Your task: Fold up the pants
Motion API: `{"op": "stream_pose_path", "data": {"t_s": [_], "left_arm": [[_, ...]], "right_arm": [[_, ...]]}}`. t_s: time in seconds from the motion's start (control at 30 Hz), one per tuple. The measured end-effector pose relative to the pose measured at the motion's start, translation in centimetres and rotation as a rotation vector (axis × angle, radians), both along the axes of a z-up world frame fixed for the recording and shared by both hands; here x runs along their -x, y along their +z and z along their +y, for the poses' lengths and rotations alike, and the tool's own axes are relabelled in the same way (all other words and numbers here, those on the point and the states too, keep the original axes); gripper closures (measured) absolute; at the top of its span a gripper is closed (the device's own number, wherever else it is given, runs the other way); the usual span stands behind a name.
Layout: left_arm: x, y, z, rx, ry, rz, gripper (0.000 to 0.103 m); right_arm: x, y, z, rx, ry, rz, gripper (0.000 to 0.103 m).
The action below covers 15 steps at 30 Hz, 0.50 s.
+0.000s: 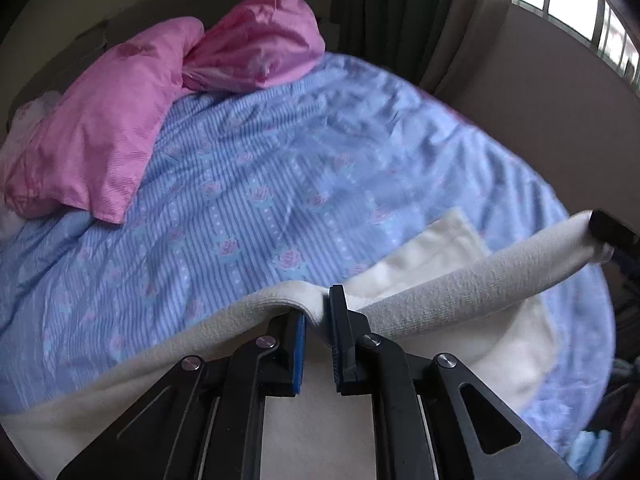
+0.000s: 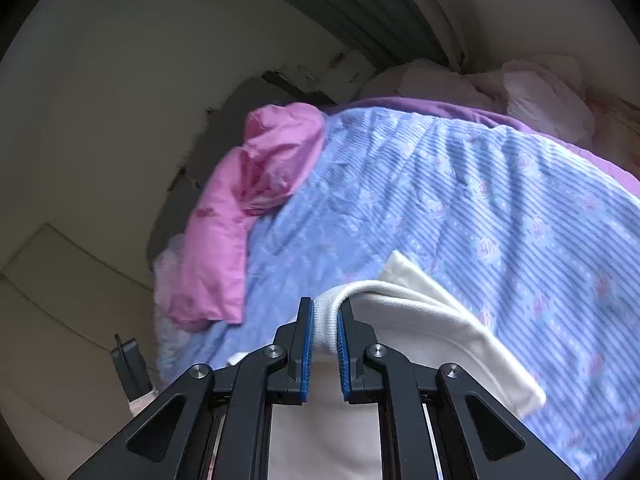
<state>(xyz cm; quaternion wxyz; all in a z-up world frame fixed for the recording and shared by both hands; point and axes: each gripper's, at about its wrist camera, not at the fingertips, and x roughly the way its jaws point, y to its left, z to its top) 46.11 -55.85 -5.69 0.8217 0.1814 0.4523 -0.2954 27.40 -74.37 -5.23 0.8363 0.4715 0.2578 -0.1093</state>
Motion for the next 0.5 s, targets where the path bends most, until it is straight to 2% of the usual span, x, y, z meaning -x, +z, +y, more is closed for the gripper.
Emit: {"op": "stream_pose_path", "data": {"t_s": [0.13,0.17,0.2,0.23,0.3,0.37,0.47,0.5], "left_arm": [[-1.1,-2.5,-1.1,-0.088,0.033,0.009,0.089],[-1.3,-3.0,-1.3,-0.105,0.029,0.036,0.087],[-1.4,-3.1,-1.4,-0.106,0.027,0.045,0.086],[-1.3,-3.0,-1.4,-0.111,0.027,0.047,0.085],[-0.6,-2.3,-1.3,-0.085,0.015,0.041,0.073],[0.1,-1.2,-1.3,-0.038,-0.006,0.056,0.049],[0.0,0.8,-1.2,0.054,0.034,0.086,0.037],[0.1,1.8,-1.4,0.064,0.047,0.05,0.035]], "right_arm": [[-2.8,-2.1,-0.9,0.008,-0.014,0.076,0.09],[-3.4,-2.4,-1.1,0.029,-0.023,0.101,0.09],[-3.5,-2.4,-1.2,0.078,-0.058,0.133,0.085],[-3.6,-2.3,-1.5,0.114,-0.072,0.15,0.066],[-2.8,-1.9,-1.9,0.159,-0.091,0.156,0.045],[-1.5,-1.5,-2.0,0.199,-0.11,0.161,0.045],[0.3,-0.7,-1.9,0.267,-0.1,0.189,0.045],[0.8,-0.5,-1.8,0.286,-0.103,0.203,0.045]]}}
